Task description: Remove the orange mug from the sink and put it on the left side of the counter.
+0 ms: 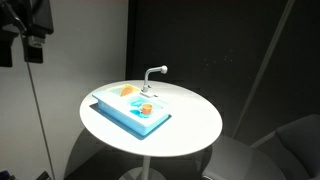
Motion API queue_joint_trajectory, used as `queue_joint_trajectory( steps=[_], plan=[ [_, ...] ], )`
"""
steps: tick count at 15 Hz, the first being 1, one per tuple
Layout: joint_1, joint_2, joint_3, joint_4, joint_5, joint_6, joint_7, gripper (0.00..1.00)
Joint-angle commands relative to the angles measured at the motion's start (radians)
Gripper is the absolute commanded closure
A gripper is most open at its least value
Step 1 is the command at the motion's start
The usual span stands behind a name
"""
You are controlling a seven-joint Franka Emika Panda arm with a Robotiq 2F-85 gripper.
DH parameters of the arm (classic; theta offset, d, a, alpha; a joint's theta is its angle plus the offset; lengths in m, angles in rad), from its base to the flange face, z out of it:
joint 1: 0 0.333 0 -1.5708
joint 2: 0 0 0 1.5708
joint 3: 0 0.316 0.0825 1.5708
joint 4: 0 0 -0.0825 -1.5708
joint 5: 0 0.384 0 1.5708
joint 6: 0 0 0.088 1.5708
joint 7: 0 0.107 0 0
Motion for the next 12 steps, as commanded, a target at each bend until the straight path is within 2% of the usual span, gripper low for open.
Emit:
queue_joint_trajectory(
  steps=[1,7,12],
  plan=[
    [0.032,0.003,-0.024,0.003,-0.013,-0.007,0.017,0.0],
    [0.01,0.065,-0.068,0.085,-0.043,0.015,0.003,0.0],
    [-0.002,0.158,-0.12,0.181,-0.09,0.095,-0.015,0.0]
  ],
)
